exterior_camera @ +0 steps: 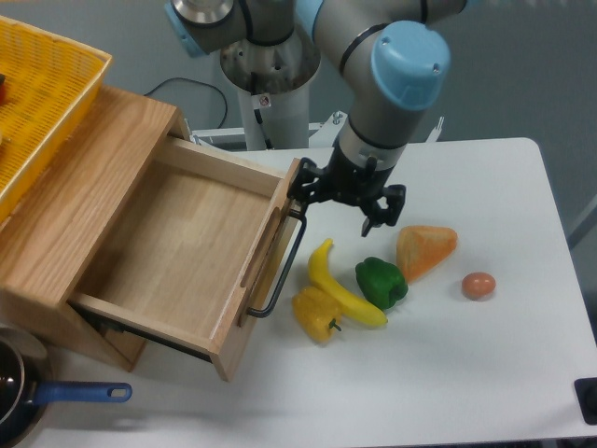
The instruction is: Slide open the top drawer
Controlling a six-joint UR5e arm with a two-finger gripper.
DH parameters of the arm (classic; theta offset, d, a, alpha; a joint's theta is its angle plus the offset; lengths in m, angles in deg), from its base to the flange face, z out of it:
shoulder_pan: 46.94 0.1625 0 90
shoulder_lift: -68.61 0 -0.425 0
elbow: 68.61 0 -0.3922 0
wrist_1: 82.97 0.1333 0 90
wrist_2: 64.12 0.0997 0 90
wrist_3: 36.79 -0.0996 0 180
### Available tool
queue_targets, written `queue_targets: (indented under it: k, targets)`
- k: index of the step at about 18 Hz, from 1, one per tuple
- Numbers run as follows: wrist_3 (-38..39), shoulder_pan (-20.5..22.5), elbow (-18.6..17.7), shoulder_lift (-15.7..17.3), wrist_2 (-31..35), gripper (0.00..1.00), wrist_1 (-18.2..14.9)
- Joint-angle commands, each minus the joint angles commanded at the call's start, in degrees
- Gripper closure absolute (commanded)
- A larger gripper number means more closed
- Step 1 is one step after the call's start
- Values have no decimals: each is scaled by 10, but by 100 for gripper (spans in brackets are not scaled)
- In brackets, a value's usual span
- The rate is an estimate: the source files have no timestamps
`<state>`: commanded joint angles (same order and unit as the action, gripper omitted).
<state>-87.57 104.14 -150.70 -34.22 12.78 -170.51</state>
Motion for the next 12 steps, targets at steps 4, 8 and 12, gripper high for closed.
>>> queue_targets:
  k: [4, 8, 12]
  targets:
    - [-112, 25, -3, -1, 70, 0, -3]
    - [-198, 57, -11, -1, 101, 0, 0]
    - [-215, 75, -11, 0, 98, 0, 3]
